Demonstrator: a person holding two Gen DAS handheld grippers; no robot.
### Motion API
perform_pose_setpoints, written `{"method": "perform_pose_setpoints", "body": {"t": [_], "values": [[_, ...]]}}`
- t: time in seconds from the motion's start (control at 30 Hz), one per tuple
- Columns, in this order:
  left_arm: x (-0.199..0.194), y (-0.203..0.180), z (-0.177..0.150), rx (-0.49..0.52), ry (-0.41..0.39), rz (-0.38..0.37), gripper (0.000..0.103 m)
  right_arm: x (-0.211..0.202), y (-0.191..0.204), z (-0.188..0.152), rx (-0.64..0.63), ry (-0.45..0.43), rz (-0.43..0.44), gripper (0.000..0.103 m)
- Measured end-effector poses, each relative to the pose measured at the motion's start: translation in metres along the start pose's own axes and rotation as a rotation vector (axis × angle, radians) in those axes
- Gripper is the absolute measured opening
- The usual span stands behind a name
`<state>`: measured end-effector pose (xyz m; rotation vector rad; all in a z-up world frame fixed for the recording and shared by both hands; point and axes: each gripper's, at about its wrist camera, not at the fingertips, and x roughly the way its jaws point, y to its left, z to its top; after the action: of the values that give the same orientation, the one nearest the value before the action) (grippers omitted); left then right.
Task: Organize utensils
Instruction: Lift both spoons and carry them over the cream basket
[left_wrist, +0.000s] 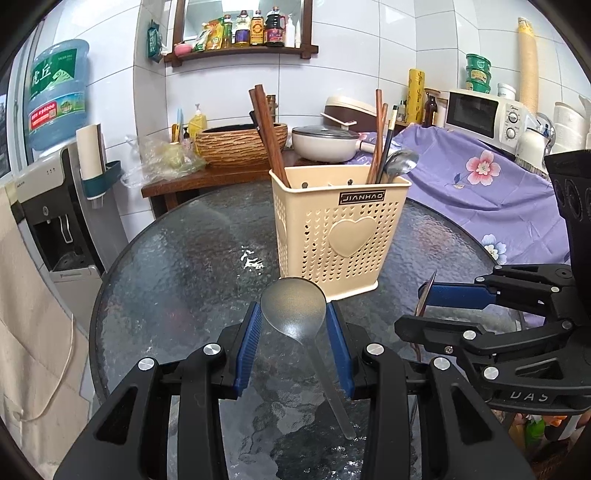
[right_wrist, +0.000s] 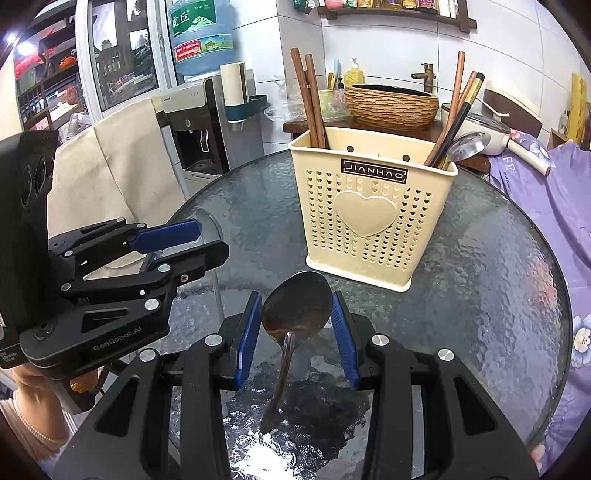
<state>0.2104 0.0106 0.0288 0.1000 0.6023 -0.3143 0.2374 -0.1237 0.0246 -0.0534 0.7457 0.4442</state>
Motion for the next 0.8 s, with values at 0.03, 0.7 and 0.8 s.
{"method": "perform_pose_setpoints", "body": {"t": [0.03, 0.7, 0.8], "values": [[0.0, -0.001, 0.001, 0.002, -0.002, 0.0, 0.036, -0.001, 0.0, 0.0, -0.001, -0.002, 0.0, 0.039], [-0.017, -0.008, 0.022, 0.041, -0.066, -0.022, 0.035, -0.022, -0.004, 0.014, -0.022, -0.043, 0.002, 0.039], [-0.022, -0.01, 0.028, 0.046, -0.08, -0.032, 0.035, -0.028, -0.004, 0.021, -0.034, -0.056, -0.004, 0.039]]}}
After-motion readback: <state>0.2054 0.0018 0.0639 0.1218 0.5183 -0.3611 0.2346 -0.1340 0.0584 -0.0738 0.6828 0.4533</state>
